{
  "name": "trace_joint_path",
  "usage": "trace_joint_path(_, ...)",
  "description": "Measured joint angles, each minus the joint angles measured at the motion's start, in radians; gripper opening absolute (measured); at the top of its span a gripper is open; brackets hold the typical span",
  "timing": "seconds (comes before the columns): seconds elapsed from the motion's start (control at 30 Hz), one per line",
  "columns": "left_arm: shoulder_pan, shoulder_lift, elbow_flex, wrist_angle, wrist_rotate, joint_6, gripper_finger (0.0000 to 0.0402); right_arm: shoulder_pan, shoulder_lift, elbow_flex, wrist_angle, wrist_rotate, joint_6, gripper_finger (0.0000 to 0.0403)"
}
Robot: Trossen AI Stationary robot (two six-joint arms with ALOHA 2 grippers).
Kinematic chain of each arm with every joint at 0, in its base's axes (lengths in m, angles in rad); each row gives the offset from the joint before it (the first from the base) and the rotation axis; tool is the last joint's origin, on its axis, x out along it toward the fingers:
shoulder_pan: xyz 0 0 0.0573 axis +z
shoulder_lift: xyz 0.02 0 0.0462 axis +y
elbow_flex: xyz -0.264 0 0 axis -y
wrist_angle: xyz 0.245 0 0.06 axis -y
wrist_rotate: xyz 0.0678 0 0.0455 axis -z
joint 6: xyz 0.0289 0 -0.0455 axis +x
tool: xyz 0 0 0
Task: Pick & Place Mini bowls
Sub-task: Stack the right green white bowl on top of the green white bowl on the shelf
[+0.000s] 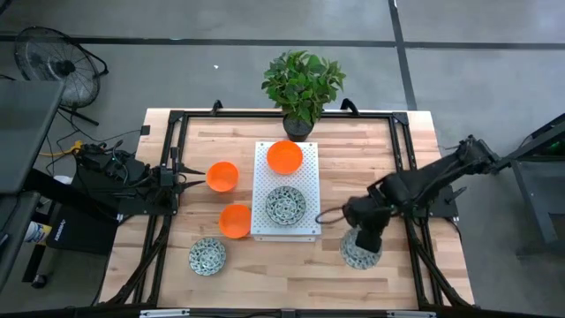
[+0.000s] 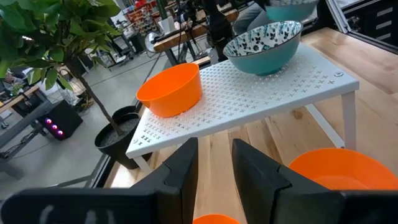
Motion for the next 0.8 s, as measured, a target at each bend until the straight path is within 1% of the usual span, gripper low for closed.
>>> trace_joint_path(0.27, 0.000, 0.000, 0.000, 0.000, 0.000, 0.000, 0.0095, -0.155, 0.000, 0.206, -0.022, 0.073, -0.183, 0.0000)
trace_joint_path(0.37, 0.000, 0.000, 0.000, 0.000, 0.000, 0.000, 0.0095, -0.216, 0.000, 0.247, -0.019, 0.135, -0.170, 0.0000)
trace_joint_path(0.43, 0.000, 0.000, 0.000, 0.000, 0.000, 0.000, 0.0095, -0.256, 0.000, 0.266, -0.016, 0.186, -0.117, 0.0000)
trace_joint_path(0.47, 0.000, 0.000, 0.000, 0.000, 0.000, 0.000, 0.0095, -0.278, 0.000, 0.271, -0.007, 0.196, -0.088, 0.0000)
trace_joint_path(0.57, 0.000, 0.000, 0.000, 0.000, 0.000, 0.000, 0.0095, -0.342, 0.000, 0.277, 0.024, 0.145, -0.065, 0.0000)
trace_joint_path(0.67, 0.000, 0.000, 0.000, 0.000, 0.000, 0.000, 0.0095, -0.391, 0.002, 0.277, 0.095, 0.048, -0.043, 0.0000)
trace_joint_path(0.8, 0.000, 0.000, 0.000, 0.000, 0.000, 0.000, 0.0095, -0.439, 0.028, 0.277, 0.187, -0.051, -0.018, 0.0000)
